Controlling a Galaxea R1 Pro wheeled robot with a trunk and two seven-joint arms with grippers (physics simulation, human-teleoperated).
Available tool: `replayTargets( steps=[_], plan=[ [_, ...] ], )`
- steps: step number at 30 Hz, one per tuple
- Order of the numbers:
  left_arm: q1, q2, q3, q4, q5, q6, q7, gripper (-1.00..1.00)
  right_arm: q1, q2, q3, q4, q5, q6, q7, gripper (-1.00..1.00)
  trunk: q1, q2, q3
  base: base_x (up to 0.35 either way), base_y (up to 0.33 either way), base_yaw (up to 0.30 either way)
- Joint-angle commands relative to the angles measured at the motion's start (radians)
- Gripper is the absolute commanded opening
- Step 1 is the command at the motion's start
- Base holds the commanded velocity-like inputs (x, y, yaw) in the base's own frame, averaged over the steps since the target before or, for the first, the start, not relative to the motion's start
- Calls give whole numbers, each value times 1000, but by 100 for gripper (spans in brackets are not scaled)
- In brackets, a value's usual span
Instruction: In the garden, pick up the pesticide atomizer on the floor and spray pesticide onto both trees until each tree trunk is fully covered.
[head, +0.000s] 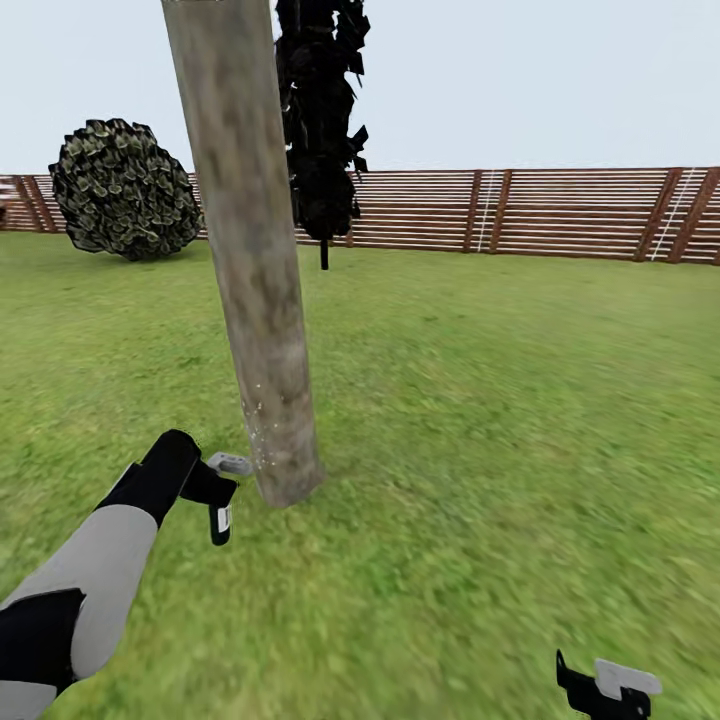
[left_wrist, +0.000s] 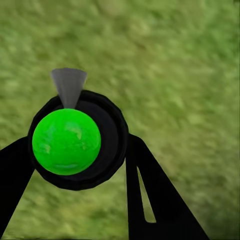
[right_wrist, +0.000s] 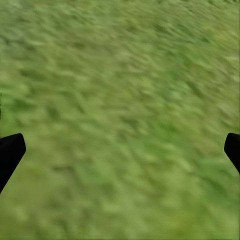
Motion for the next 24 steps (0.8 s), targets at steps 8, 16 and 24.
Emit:
replayTargets(
  steps=[8,16,24],
  plan=[
    [-1,0,35,-1,-8,4,27,-100,-1,0,-3,2,12,-3,-7,100,0,0,-1,0,-276,276],
    [-1,-7,37,-1,-6,3,60,-100,-1,0,-3,2,12,-3,-7,100,0,0,-1,0,-276,100],
    [-1,-10,105,-44,-6,0,60,-100,-1,0,-3,2,12,-3,-7,100,0,0,-1,0,-276,0]
  ],
)
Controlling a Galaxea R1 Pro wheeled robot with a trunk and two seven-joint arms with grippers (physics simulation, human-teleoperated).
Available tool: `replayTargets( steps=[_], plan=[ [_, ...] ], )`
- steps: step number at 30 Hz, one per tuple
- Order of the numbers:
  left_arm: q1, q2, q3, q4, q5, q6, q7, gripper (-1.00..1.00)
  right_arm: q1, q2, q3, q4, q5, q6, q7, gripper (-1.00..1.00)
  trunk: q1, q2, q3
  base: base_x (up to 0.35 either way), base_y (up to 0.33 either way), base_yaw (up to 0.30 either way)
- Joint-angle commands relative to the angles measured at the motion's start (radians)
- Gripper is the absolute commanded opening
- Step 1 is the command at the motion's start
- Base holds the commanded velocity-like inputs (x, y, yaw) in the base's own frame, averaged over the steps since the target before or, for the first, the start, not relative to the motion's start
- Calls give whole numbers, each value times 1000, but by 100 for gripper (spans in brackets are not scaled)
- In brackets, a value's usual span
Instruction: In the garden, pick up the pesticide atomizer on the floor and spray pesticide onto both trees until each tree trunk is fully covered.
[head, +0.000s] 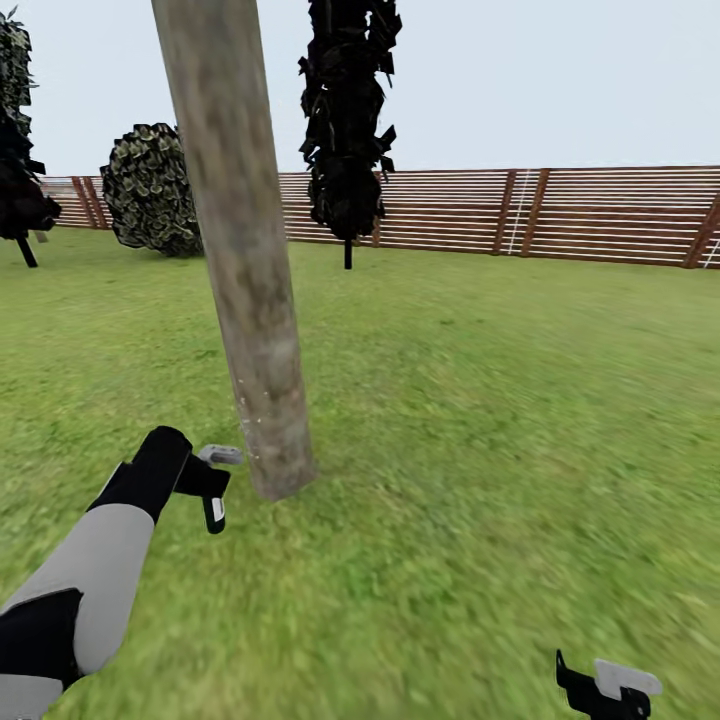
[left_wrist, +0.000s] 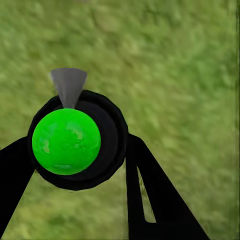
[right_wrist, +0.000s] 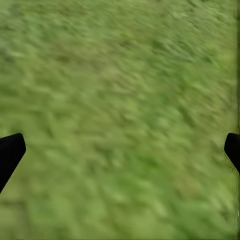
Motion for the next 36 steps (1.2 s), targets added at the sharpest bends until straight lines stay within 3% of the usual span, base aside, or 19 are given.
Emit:
replayTargets(
  steps=[1,9,27,35,36],
  plan=[
    [-1,-1,16,-2,-10,3,-10,-100,-1,0,-3,2,11,-3,-7,100,0,0,-1,0,-276,0],
    [0,-1,23,-3,-13,2,-5,-100,-1,0,-3,2,11,-3,-7,100,0,0,-1,0,-276,30],
    [31,-1,22,22,-17,1,-4,-100,-1,0,-3,2,11,-3,-7,100,0,0,-1,166,-231,258],
    [111,-3,17,23,-11,-3,-4,-100,-1,0,-3,2,11,-3,-7,100,0,0,-1,236,-198,20],
    [120,-13,16,23,-8,-3,-4,-100,-1,0,-3,2,11,-3,-7,100,0,0,-1,236,-198,1]
  ],
)
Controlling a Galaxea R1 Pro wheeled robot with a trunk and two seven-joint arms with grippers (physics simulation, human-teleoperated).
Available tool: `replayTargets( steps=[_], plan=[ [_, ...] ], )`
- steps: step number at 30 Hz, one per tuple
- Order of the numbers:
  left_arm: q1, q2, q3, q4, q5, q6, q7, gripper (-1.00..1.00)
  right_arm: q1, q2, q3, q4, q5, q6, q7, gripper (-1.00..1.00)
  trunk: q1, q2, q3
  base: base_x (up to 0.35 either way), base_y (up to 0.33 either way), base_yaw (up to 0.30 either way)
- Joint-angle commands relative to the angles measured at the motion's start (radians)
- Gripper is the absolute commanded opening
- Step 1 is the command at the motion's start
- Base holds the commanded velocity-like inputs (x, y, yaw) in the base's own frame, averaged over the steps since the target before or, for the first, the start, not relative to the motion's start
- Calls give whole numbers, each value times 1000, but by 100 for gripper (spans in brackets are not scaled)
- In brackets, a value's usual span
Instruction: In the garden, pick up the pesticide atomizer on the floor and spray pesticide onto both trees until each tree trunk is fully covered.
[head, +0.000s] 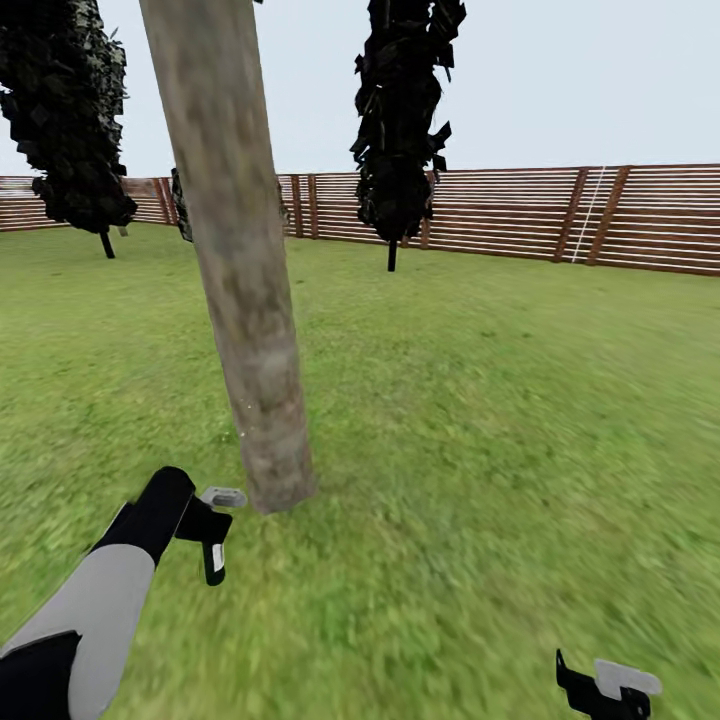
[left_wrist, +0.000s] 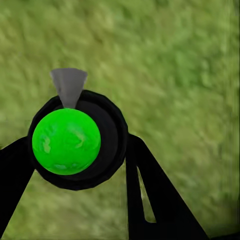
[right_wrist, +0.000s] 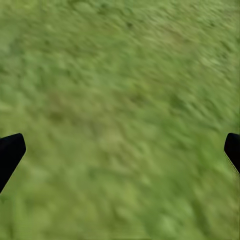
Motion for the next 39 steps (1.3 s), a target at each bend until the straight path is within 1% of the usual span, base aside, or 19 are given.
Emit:
replayTargets(
  steps=[1,2,4,5,6,9,10,12,14,17,21,25,27,29,30,32,34,36,39],
  plan=[
    [2,-11,4,-1,-16,0,-10,-100,-1,0,-3,2,11,-3,-7,100,0,0,-1,236,-198,1],
    [7,-33,4,-1,-18,-1,-10,-100,-1,0,-3,2,11,-3,-8,100,0,0,-1,236,-198,0],
    [9,-44,5,-2,-19,-1,-10,-100,-1,0,-4,2,11,-3,-7,100,0,0,-1,236,-198,0],
    [9,-44,7,-2,-19,-1,-10,-100,-1,0,-4,2,11,-3,-8,100,0,0,-1,223,-203,0],
    [10,-41,9,-3,-19,-1,-10,-100,-1,0,-4,2,11,-3,-7,100,0,0,-1,200,-214,0],
    [27,-14,33,-7,-19,-1,-9,-100,-1,0,-4,2,11,-3,-8,100,0,0,-1,78,-254,64],
    [32,-3,54,-7,-19,-1,-8,-100,-1,0,-3,2,11,-3,-8,100,0,0,-1,18,-270,210],
    [34,3,74,-6,-19,-2,-5,-100,-1,0,-3,2,11,-3,-7,100,0,0,-1,9,-273,245],
    [37,3,80,-5,-18,-4,5,-100,-1,0,-2,2,11,-3,-8,100,0,0,-1,6,-274,266],
    [39,-6,85,-4,-18,-39,19,-100,-1,0,-2,2,11,-3,-7,100,0,0,-1,92,-269,275],
    [39,-14,87,-3,-17,-50,40,-100,-1,0,-3,2,11,-3,-7,100,0,0,-1,137,-185,277],
    [80,-2,85,-2,-18,-54,86,-100,-1,0,-2,2,11,-3,-6,100,0,0,-1,19,-21,239],
    [99,-3,86,-1,-17,-56,133,-100,-1,0,-3,2,11,-3,-6,100,0,0,-1,3,-3,66],
    [104,-11,87,4,-14,-57,161,-100,-1,0,-3,2,11,-3,-6,100,0,0,-1,1,-1,19],
    [105,-17,88,11,-12,-57,166,-100,-1,0,-2,2,11,-3,-6,100,0,0,-1,0,0,9],
    [106,-42,90,26,5,-57,173,-100,-1,0,-2,2,11,-3,-6,100,0,0,-1,0,0,4],
    [106,-50,89,27,16,-58,177,-100,-1,0,-3,2,11,-3,-6,100,0,0,-1,0,0,2],
    [107,-46,87,28,21,-58,178,-100,-1,0,-3,2,11,-3,-7,100,0,0,-1,0,0,0],
    [117,-2,87,36,25,-57,179,-100,-1,0,-3,2,11,-3,-7,100,0,0,-1,7,0,0]
  ],
)
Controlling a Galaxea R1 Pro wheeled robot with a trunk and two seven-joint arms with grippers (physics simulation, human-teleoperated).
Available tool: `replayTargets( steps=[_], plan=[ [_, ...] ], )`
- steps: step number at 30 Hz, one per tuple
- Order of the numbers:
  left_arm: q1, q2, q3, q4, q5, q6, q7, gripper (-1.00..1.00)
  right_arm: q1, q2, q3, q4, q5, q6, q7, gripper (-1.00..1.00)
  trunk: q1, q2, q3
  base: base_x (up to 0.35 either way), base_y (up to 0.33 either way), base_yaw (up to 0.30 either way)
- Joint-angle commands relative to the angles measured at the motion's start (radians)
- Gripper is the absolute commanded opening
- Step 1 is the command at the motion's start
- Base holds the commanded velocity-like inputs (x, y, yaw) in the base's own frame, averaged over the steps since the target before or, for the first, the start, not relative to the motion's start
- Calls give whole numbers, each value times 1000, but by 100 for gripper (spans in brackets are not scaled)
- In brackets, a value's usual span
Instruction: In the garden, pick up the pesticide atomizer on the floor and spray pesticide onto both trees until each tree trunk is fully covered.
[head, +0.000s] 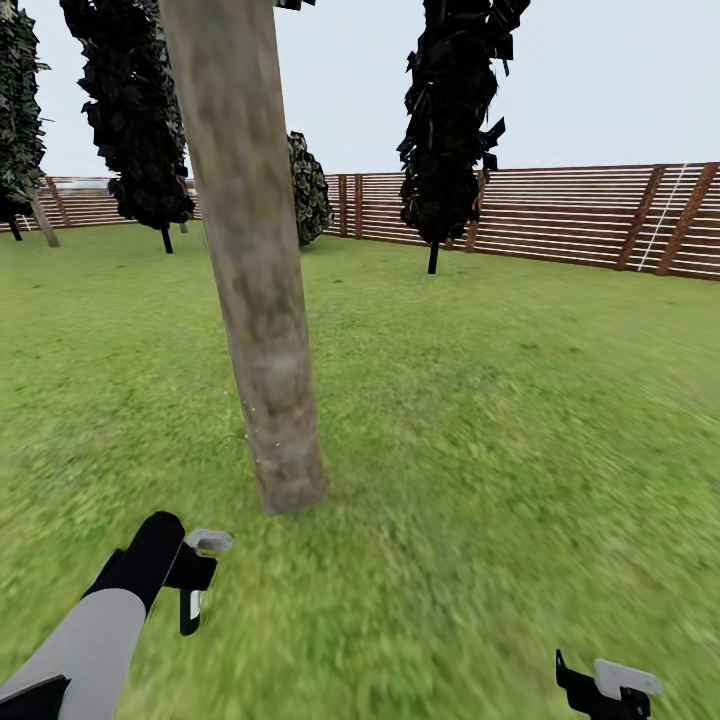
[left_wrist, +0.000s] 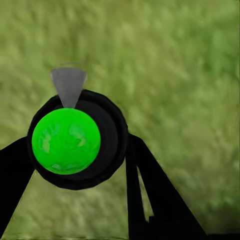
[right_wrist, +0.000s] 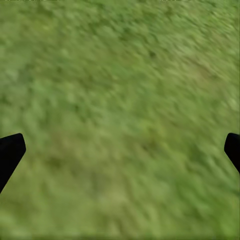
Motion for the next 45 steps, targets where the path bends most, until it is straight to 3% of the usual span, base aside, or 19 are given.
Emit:
replayTargets(
  steps=[1,4,7,12,22,45],
  plan=[
    [5,9,8,-3,2,4,-10,-100,-1,0,-4,2,11,-3,-8,100,0,0,-1,102,-30,0],
    [11,15,48,-10,9,3,-10,-100,-1,0,-4,2,11,-3,-8,100,0,0,-1,200,-125,0],
    [12,14,59,-11,10,-7,-10,-100,-1,0,-3,2,11,-3,-7,100,0,0,-1,236,-161,0],
    [12,9,61,-8,9,-65,-9,-100,-1,0,-3,2,11,-3,-7,100,0,0,-1,240,-165,54],
    [12,6,61,3,10,-68,-9,-100,-1,0,-3,3,10,-3,-7,100,0,0,-1,111,-242,245],
    [15,-1,61,3,9,-68,-9,-100,-1,0,-2,3,10,-3,-7,100,0,0,-1,44,-275,42]
  ],
)
